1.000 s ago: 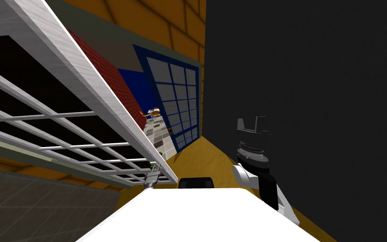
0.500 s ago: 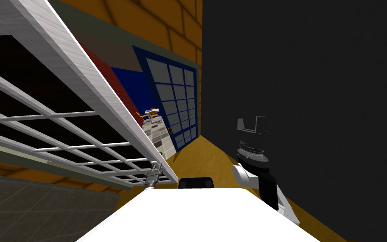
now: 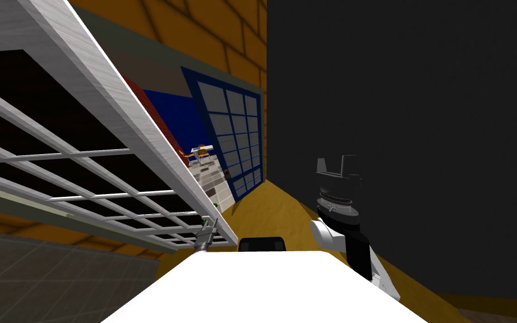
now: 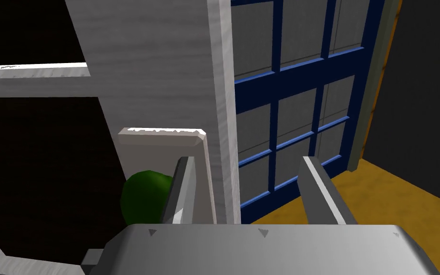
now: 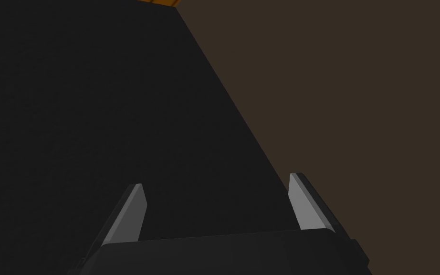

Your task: Pull the door open

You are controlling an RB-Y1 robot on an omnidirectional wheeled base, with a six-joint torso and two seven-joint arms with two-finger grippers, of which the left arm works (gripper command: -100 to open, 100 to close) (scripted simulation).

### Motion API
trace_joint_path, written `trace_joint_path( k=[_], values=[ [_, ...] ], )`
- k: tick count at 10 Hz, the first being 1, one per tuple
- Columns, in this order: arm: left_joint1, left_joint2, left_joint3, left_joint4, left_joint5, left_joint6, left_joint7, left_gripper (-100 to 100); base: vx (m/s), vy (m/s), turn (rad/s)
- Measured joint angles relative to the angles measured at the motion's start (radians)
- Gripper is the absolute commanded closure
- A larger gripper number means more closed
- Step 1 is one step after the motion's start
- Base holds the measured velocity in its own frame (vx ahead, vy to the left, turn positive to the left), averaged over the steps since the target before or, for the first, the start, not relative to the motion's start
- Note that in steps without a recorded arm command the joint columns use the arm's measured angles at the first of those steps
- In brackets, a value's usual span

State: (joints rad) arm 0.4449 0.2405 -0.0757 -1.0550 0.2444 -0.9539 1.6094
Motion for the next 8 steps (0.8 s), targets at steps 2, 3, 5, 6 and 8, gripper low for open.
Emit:
trace_joint_path(
  k=[2,3,5,6,8],
  values=[
    [0.001,0.0,-0.009,-0.01,0.002,-0.002,0.021,-100,-0.03,-0.017,-0.082],
    [-0.006,-0.002,-0.01,-0.001,0.002,-0.013,0.021,-100,-0.027,-0.001,-0.13],
    [-0.027,-0.003,-0.006,0.035,0.006,-0.034,0.024,-100,-0.008,0.028,-0.07],
    [-0.022,-0.007,-0.002,0.024,0.009,-0.029,0.02,-100,-0.009,0.03,-0.031],
    [-0.05,-0.001,0.003,0.07,0.011,-0.056,0.026,-100,-0.01,0.017,-0.048]
  ],
)
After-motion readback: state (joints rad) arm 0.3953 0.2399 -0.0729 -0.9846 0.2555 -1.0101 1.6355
